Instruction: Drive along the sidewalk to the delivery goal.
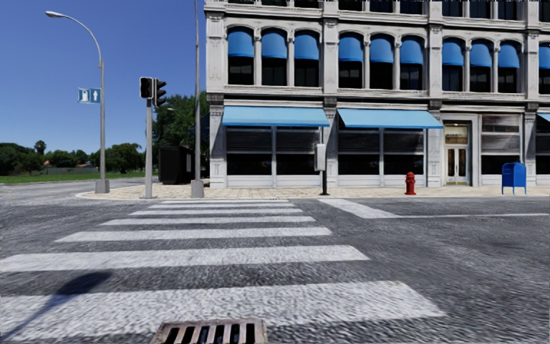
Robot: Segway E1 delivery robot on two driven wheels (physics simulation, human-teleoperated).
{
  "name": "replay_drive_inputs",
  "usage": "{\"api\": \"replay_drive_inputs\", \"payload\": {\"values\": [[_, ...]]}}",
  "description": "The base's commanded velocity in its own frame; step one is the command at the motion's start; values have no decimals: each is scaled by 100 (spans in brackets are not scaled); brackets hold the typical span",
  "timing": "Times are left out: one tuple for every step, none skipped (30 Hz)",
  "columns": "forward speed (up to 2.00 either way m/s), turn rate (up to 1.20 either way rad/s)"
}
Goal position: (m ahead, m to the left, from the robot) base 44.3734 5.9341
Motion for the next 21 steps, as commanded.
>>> {"api": "replay_drive_inputs", "payload": {"values": [[187, 60], [171, 48], [158, 27], [144, 14], [134, 16], [134, 16], [129, 20], [127, 20], [125, 7], [125, 7], [123, 0], [123, 0], [123, 0], [122, 0], [122, 0], [122, 0], [122, 0], [122, 0], [122, 0], [122, 0], [123, 0]]}}
